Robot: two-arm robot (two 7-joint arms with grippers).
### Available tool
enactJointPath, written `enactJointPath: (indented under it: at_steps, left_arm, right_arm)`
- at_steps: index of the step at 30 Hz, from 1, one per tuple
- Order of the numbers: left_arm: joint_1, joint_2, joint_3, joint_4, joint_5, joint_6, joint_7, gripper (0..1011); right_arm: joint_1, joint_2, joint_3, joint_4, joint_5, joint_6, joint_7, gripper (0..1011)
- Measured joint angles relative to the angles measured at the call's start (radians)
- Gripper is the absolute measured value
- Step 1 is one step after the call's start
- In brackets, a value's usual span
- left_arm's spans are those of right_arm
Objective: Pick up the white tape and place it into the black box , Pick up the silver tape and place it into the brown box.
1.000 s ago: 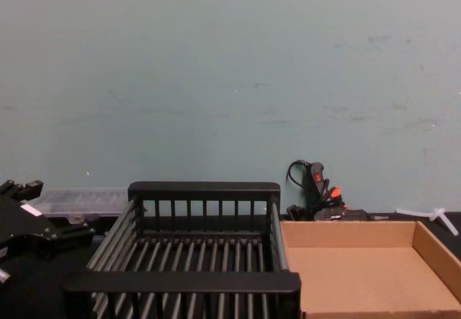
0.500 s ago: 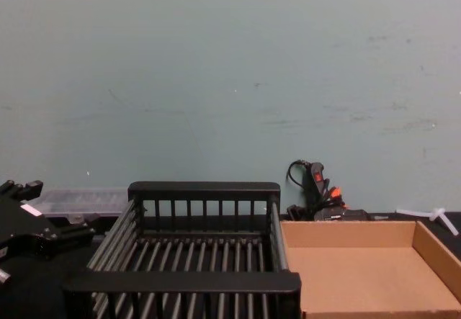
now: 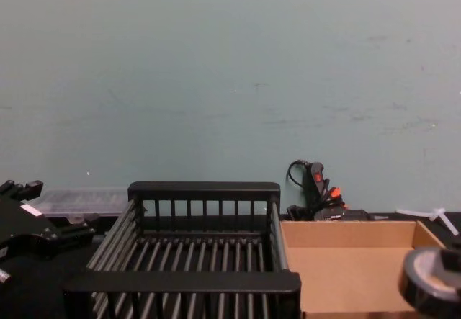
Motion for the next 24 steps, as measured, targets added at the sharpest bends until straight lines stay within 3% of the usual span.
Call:
enactJointPath:
  at_steps: [9,24]
  left_arm:
    - [0.0,0.0,0.0,0.0,0.0,0.0,0.0,1001]
    - [0.0,0.0,0.0,0.0,0.0,0.0,0.0,1001]
  right_arm:
    - [0.09,-0.013,-0.004,0.05,-0.038,-0.038,0.01,139]
    - [0.292,-0.069,-0.055,0.257,-0.107,-0.079,0.037,139]
